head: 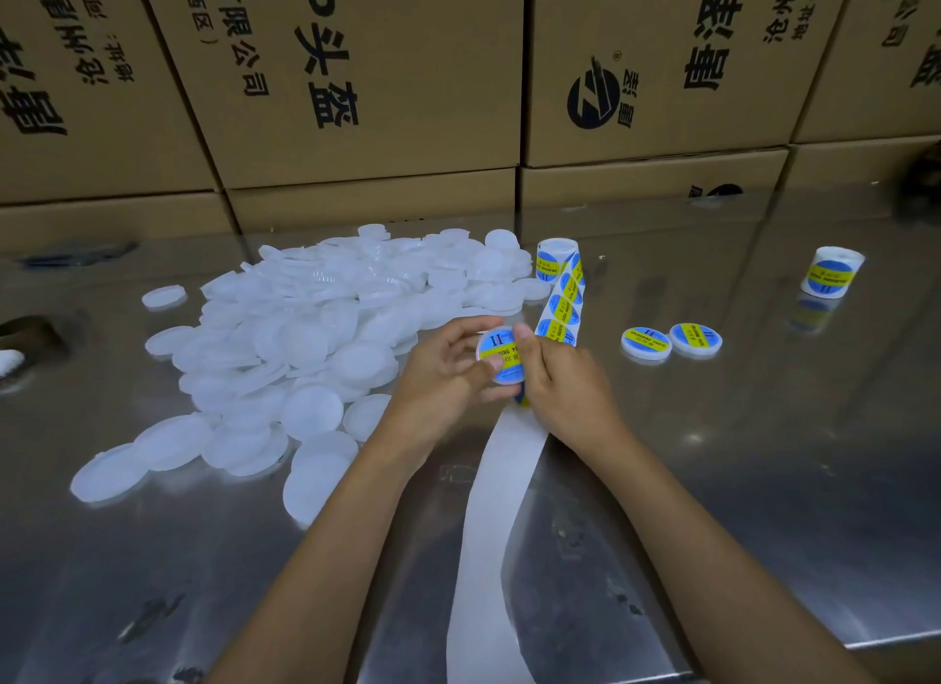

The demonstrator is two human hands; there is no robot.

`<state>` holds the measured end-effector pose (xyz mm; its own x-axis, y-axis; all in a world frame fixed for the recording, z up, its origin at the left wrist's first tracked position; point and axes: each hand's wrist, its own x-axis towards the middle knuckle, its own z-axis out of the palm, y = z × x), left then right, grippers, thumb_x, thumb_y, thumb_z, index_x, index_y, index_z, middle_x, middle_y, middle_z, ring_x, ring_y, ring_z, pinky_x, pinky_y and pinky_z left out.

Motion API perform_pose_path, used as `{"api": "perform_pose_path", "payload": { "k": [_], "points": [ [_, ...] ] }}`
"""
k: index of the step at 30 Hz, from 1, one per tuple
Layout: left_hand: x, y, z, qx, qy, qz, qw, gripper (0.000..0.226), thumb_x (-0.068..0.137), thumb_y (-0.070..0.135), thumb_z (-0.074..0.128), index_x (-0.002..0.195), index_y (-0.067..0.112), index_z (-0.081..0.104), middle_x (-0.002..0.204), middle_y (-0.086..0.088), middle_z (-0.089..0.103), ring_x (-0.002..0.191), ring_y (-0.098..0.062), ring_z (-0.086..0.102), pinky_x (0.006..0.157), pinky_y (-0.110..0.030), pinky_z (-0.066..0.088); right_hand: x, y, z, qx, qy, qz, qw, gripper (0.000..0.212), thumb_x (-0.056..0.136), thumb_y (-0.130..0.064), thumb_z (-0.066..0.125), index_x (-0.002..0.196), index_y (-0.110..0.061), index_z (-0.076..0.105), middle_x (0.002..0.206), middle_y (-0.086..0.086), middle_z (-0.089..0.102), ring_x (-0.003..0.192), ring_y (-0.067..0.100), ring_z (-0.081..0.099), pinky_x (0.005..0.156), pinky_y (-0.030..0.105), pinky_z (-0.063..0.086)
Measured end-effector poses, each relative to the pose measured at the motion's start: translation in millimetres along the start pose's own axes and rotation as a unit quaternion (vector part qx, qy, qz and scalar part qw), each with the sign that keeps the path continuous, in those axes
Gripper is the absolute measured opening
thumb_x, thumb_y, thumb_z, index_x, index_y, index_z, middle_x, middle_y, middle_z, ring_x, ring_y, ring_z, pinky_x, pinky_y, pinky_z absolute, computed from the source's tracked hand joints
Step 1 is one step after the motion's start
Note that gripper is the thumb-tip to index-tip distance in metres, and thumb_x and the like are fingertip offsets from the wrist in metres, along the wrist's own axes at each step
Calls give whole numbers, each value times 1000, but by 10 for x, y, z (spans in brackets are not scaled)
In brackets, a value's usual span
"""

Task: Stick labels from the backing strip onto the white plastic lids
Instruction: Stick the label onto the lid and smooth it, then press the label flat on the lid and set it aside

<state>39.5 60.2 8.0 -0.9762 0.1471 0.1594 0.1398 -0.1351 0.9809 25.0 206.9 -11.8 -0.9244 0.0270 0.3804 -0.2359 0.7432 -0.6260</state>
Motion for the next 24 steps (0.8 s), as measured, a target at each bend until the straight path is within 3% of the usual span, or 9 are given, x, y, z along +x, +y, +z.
{"api": "perform_pose_path", "payload": {
  "k": [5,9,13,18,20,24],
  "points": [
    [11,-22,-31,43,-10,25,999,44,86,-7,71,125,14,65,105,-3,70,95,-18,74,76,-31,61,-6,-25,-52,140,-44,14,989,49,106,-42,33,67,-22,53,64,3,60,61,7,56,61,22,43],
    [23,-13,-72,5,50,30,998,31,93,-1,67,113,22,72,103,0,73,87,-16,75,71,-26,61,-12,-67,-91,178,-100,-10,979,41,105,-36,41,74,-11,50,71,9,53,70,23,52,71,38,47],
    [47,-29,-69,19,68,20,997,29,103,6,52,112,25,72,121,-9,70,97,-21,74,74,-31,63,-15,-80,-99,169,-99,-15,981,45,104,-34,45,78,2,52,73,23,54,65,17,46,65,33,39],
    [57,-51,-75,60,75,17,995,44,101,-4,48,131,25,63,118,-2,70,94,-14,72,74,-28,61,60,8,-115,188,-11,99,977,46,104,-35,44,81,1,60,67,0,55,61,11,48,56,21,38],
    [64,-65,-87,93,91,21,991,43,99,-6,48,126,21,65,118,-4,69,93,-16,70,73,-28,62,113,71,-146,252,35,174,951,42,105,-34,44,77,-8,61,62,-5,50,53,9,43,51,20,34],
    [60,-118,-82,183,100,49,977,47,92,-12,45,111,24,69,107,-1,71,93,-16,67,74,-26,60,164,172,-272,441,60,296,845,30,105,-30,45,89,-9,60,64,2,46,45,10,35,39,19,28]
  ]
}}
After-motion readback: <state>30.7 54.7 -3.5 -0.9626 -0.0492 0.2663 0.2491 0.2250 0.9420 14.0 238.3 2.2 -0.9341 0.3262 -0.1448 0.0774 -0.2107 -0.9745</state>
